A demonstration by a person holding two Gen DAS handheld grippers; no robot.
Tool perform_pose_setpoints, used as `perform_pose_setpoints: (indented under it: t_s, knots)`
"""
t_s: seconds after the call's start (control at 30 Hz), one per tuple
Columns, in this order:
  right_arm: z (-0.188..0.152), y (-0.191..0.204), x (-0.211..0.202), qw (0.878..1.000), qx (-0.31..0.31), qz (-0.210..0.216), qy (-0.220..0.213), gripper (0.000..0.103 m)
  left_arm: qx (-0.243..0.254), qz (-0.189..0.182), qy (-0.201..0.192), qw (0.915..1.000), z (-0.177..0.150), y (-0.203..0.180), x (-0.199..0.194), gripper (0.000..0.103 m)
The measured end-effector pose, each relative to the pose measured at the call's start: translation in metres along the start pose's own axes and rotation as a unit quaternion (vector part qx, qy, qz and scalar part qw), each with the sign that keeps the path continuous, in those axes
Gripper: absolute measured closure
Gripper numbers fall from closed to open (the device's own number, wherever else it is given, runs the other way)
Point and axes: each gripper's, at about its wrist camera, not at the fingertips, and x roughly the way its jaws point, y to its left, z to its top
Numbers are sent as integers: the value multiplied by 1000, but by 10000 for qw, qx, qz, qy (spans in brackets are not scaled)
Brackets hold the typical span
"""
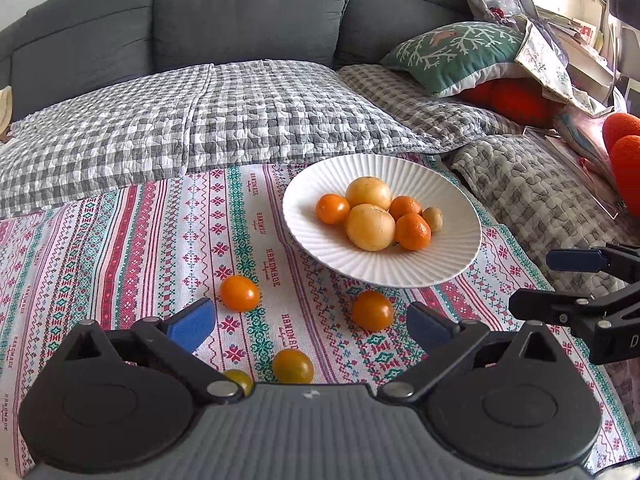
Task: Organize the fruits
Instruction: 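Grasp a brown fruit with the left tool while the right tool grasps another brown fruit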
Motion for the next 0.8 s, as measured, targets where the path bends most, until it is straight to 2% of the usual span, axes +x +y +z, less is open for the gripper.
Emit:
perform_pose_setpoints:
  t_s: [0.17,0.4,0.8]
  knots:
    - [-7,8,-7,9998,-217,37,4,5,109,-35,-44,9999,-18,4,-10,7]
    - [-19,12,-11,9994,-338,75,15,3,167,-149,135,9997,-39,8,-13,7]
    - [-34,22,-7,9981,-581,147,133,1,783,-690,373,9938,-78,-7,-29,7]
